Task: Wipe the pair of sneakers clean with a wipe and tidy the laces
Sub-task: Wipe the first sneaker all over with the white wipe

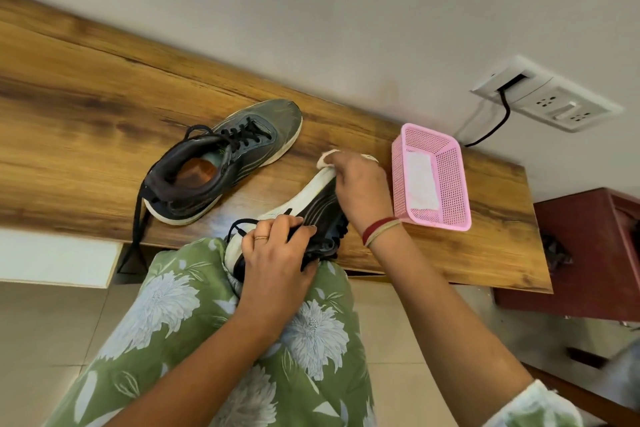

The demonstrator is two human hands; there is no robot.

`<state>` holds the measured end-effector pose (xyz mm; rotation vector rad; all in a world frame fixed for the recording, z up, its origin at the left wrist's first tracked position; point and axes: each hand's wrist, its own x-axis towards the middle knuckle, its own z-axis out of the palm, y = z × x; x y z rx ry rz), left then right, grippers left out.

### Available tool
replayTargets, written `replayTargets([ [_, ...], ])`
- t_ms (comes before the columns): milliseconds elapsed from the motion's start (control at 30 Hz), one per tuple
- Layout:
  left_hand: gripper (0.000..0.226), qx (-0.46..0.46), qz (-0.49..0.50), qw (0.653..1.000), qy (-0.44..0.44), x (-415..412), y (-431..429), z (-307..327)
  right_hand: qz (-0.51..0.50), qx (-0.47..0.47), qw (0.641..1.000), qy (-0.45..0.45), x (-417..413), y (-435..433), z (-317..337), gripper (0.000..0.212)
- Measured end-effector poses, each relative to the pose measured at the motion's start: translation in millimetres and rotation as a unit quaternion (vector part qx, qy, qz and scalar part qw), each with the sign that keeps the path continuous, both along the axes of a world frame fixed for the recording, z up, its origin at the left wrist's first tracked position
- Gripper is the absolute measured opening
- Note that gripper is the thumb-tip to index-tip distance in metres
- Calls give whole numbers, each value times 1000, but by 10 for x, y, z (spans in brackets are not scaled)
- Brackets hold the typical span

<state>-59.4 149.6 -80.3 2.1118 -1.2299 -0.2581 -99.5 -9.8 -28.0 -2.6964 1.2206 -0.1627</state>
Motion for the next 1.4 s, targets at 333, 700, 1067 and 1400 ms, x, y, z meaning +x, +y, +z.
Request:
replayTargets([
  [333, 46, -5, 2, 1000, -12, 4, 3, -10, -68, 294, 932, -202, 50, 229, 144, 31],
  [700, 48, -3, 6, 1000, -6, 19, -11, -1, 24, 26, 999, 32, 76, 168, -11, 30],
  [1067, 46, -12, 3, 1000, 19, 50, -3, 21, -267, 186, 853, -408, -229, -164, 156, 21],
  [1400, 42, -15, 24, 999, 41, 154, -33, 90, -35, 70, 983, -168, -307, 558, -223, 32],
])
